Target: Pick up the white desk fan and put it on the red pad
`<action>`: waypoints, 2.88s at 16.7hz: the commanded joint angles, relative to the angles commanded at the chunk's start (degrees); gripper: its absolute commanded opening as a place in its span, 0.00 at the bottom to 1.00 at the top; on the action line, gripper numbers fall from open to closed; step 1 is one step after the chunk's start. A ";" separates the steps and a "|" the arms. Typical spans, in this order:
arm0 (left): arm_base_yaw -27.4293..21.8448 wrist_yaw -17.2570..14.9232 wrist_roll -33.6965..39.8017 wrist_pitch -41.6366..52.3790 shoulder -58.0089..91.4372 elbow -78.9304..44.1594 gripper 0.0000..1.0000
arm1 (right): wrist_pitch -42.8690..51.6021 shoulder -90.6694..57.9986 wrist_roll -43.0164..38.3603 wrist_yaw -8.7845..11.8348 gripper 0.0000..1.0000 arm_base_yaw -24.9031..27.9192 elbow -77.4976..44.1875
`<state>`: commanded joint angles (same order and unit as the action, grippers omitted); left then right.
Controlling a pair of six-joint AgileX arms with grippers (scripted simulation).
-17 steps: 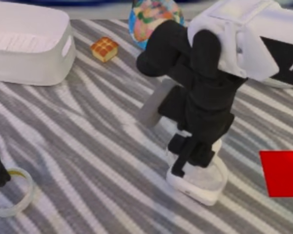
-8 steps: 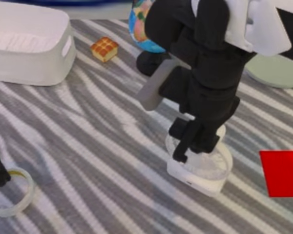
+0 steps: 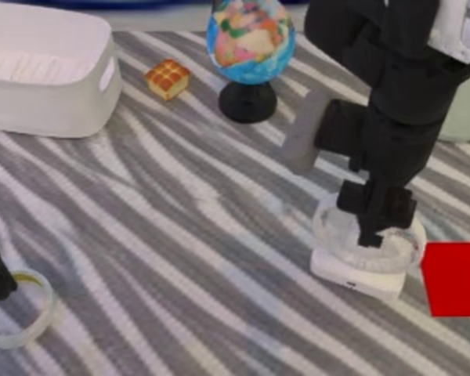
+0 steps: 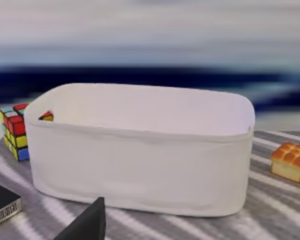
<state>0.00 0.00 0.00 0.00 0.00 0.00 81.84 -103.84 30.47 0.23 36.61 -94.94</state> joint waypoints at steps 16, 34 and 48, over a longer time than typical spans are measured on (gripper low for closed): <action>0.00 0.00 0.00 0.00 0.00 0.00 1.00 | -3.56 15.70 49.56 0.44 0.00 -24.76 18.44; 0.00 0.00 0.00 0.00 0.00 0.00 1.00 | -11.48 14.78 49.57 0.44 0.38 -24.79 25.45; 0.00 0.00 0.00 0.00 0.00 0.00 1.00 | -11.48 14.78 49.57 0.44 1.00 -24.79 25.45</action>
